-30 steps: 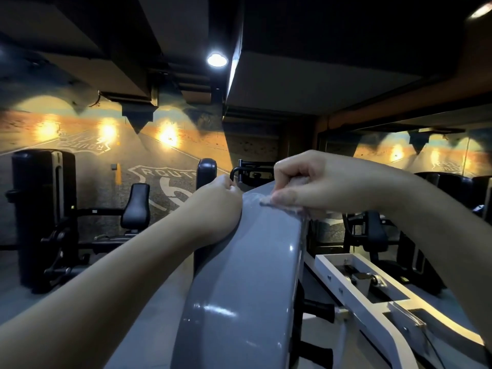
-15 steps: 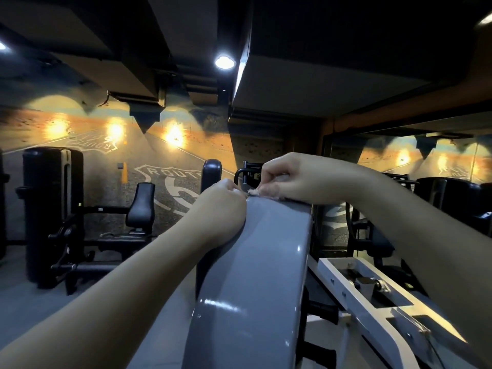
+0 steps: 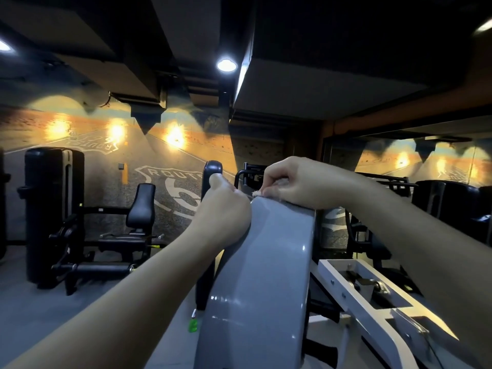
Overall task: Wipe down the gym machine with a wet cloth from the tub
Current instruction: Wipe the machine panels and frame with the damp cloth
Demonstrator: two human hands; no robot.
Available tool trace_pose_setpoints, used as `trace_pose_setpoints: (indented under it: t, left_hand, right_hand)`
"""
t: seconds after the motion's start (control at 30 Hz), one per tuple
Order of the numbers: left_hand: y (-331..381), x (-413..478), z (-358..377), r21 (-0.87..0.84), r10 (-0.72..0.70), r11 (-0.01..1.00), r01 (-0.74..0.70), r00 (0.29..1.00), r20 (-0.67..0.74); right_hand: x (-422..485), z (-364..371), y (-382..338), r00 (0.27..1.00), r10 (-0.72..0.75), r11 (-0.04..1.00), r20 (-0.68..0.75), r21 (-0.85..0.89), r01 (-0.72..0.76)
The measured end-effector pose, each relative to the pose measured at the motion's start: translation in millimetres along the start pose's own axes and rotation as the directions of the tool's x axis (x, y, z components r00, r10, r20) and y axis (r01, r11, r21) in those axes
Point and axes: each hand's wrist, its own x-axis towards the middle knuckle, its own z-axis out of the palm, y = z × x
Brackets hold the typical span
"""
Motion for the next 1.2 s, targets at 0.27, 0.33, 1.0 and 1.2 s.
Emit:
trace_pose_setpoints:
  t: [0.27,0.33,1.0,1.2]
  left_hand:
    - [3.6,-4.5,-1.3,-0.07,0.009,0.998,-0.008,1.0,0.006]
    - [6.9,-4.8,-3.4,-0.06,0.008,0.998,-0.005,0.999,0.051]
    - [18.8,1.2,6.6,0.215,-0.053,0.976,-0.028,0.93,0.364]
    - [18.4,4.3,8.0,0.203,-0.061,0.979,-0.013,0.934,0.352]
  right_hand:
    - [-23.3,-9.1,3.0,1.0,-0.01,0.998,-0.005,0.059,0.01]
    - [-31.4,-5.9,14.9,1.0,0.011,0.998,-0.012,0.061,-0.01]
    - [-10.8,-11.9,60.1,0.996,-0.07,0.981,0.061,0.185,0.058]
    - [19.9,-13.3,68.7,0.995,0.052,0.998,0.091,0.033,-0.055]
